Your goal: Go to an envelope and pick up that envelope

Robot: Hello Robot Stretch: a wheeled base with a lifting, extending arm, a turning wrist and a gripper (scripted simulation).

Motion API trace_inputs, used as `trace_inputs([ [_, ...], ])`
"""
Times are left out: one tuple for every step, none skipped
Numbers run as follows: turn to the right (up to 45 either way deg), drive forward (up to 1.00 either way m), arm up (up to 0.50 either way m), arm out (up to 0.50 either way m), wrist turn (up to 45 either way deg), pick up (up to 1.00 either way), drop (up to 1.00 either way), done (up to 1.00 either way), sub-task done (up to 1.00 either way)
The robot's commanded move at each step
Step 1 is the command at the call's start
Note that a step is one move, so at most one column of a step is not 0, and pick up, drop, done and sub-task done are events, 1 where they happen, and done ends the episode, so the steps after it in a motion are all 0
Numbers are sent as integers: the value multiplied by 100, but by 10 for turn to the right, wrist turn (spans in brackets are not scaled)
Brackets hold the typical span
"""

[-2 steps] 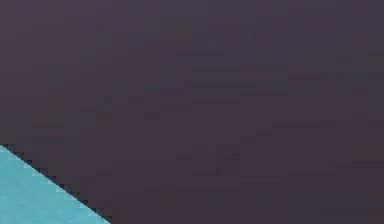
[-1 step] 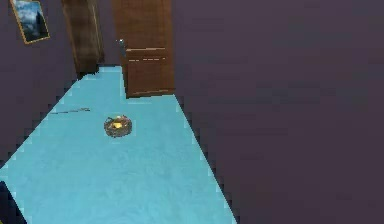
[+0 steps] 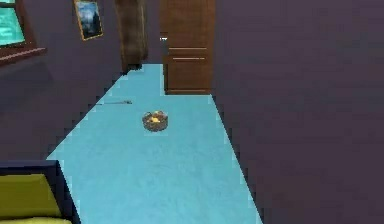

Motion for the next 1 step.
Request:
trace_inputs([
  [-30, 0, 0, 0, 0, 0, 0, 0, 0],
])
